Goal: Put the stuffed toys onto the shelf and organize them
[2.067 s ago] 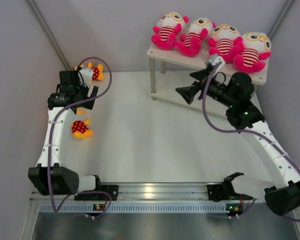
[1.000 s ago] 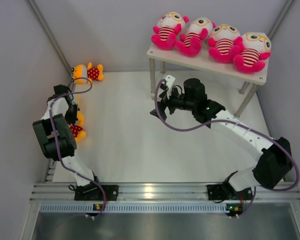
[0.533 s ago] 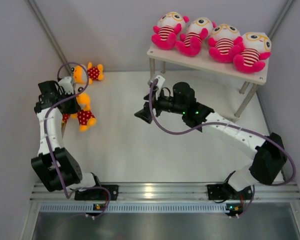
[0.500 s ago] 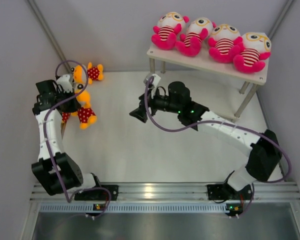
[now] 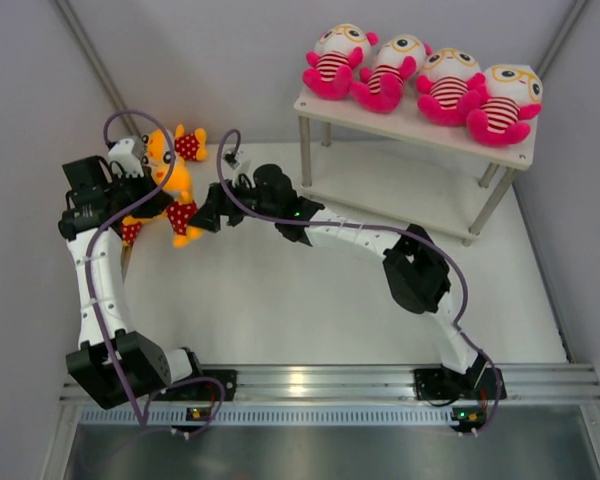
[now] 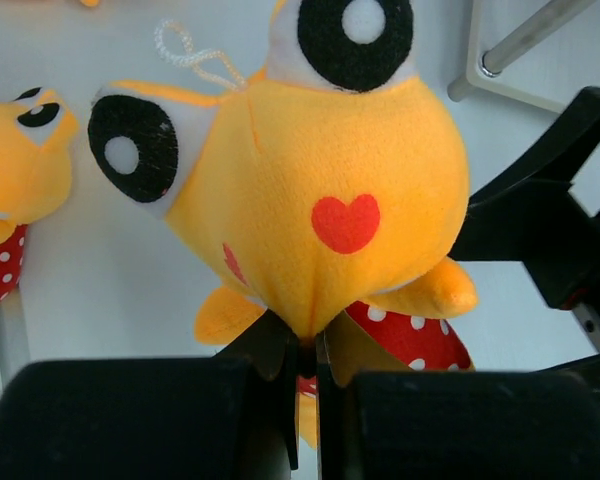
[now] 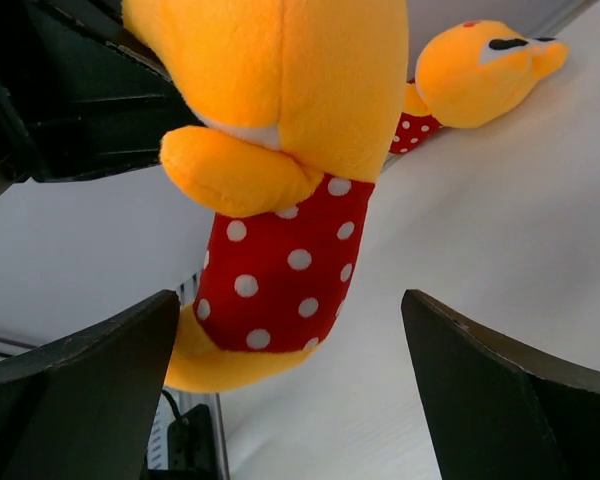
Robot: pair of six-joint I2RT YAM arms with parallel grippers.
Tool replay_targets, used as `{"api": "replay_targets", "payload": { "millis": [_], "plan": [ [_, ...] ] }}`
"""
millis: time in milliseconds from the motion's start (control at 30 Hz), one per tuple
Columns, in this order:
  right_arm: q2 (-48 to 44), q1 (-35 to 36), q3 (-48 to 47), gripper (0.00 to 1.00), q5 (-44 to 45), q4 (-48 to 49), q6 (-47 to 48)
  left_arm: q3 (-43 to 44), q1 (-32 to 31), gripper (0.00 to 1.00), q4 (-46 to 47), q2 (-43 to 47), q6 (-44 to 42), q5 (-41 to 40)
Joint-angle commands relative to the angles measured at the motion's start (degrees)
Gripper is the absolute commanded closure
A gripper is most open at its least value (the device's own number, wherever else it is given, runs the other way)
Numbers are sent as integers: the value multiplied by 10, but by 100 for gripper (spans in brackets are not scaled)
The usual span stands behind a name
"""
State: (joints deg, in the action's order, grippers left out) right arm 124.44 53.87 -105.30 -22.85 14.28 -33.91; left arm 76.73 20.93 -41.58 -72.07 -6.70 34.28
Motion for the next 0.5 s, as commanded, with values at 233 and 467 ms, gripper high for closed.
{"api": "replay_targets", "payload": {
  "millis": [233,467],
  "plan": [
    [75,31,-108,44,-30,15,-67,-11,-6,100,10,-3,5,25],
    [28,10,9,100,-81,59,-144,-8,-6,54,-1,-7,-17,24]
  ]
}}
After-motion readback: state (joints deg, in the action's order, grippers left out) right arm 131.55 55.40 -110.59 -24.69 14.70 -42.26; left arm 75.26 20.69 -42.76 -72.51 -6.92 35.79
